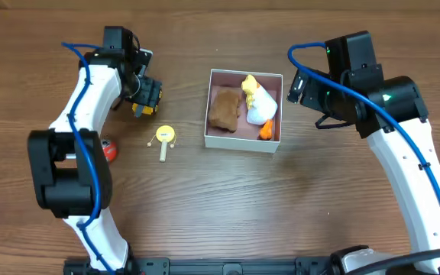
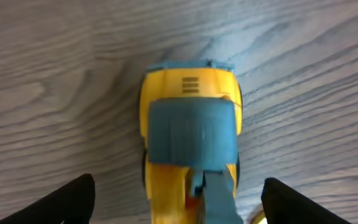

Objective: Pack container
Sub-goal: 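Grasp the yellow-blue toy truck with the left gripper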

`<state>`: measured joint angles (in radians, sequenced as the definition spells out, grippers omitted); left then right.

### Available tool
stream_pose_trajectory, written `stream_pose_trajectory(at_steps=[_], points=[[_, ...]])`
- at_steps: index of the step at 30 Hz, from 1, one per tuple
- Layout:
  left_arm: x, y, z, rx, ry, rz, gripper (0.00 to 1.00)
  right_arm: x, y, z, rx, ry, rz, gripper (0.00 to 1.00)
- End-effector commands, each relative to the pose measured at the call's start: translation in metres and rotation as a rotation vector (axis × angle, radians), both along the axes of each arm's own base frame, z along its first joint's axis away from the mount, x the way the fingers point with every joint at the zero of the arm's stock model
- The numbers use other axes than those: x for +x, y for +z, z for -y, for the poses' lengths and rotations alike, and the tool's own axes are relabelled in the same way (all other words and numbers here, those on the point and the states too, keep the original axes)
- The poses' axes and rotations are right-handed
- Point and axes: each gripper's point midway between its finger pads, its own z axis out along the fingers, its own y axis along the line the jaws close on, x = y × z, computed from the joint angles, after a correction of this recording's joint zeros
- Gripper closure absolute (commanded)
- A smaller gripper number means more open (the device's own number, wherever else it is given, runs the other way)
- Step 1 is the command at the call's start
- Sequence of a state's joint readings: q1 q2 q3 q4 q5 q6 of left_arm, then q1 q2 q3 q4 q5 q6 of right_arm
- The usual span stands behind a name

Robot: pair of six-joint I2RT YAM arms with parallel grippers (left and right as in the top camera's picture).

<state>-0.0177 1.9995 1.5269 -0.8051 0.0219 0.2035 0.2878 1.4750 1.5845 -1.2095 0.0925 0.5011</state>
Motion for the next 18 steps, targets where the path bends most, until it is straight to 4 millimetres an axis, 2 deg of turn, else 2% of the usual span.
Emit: stream_pose_trajectory(at_steps=[1, 6, 9, 12, 16, 18], points=[[0.006, -0.014, -0.002, 0.023, -0.064, -0.023, 0.23, 0.001, 0.005, 0.001, 0.005, -0.002, 0.014, 0.0], [0.006, -0.038, 0.004, 0.011, -0.089, -0.061, 0.43, -0.001, 0.004, 0.001, 0.003, -0.002, 0.006, 0.0], [0.009, -0.035, 0.008, 0.019, -0.099, -0.047, 0.6, -0.005, 0.002, 0.002, -0.004, -0.002, -0.015, 0.0], [0.013, -0.023, 0.012, 0.023, -0.109, -0.046, 0.69, -0.006, 0.001, 0.003, -0.005, -0.002, -0.019, 0.0], [0.02, 0.006, 0.018, 0.028, -0.12, -0.036, 0.73, -0.006, 0.001, 0.003, -0.004, -0.002, -0.019, 0.0], [0.021, 0.021, 0.019, 0.03, -0.121, -0.04, 0.8, -0.006, 0.001, 0.003, -0.004, -0.002, -0.019, 0.0]])
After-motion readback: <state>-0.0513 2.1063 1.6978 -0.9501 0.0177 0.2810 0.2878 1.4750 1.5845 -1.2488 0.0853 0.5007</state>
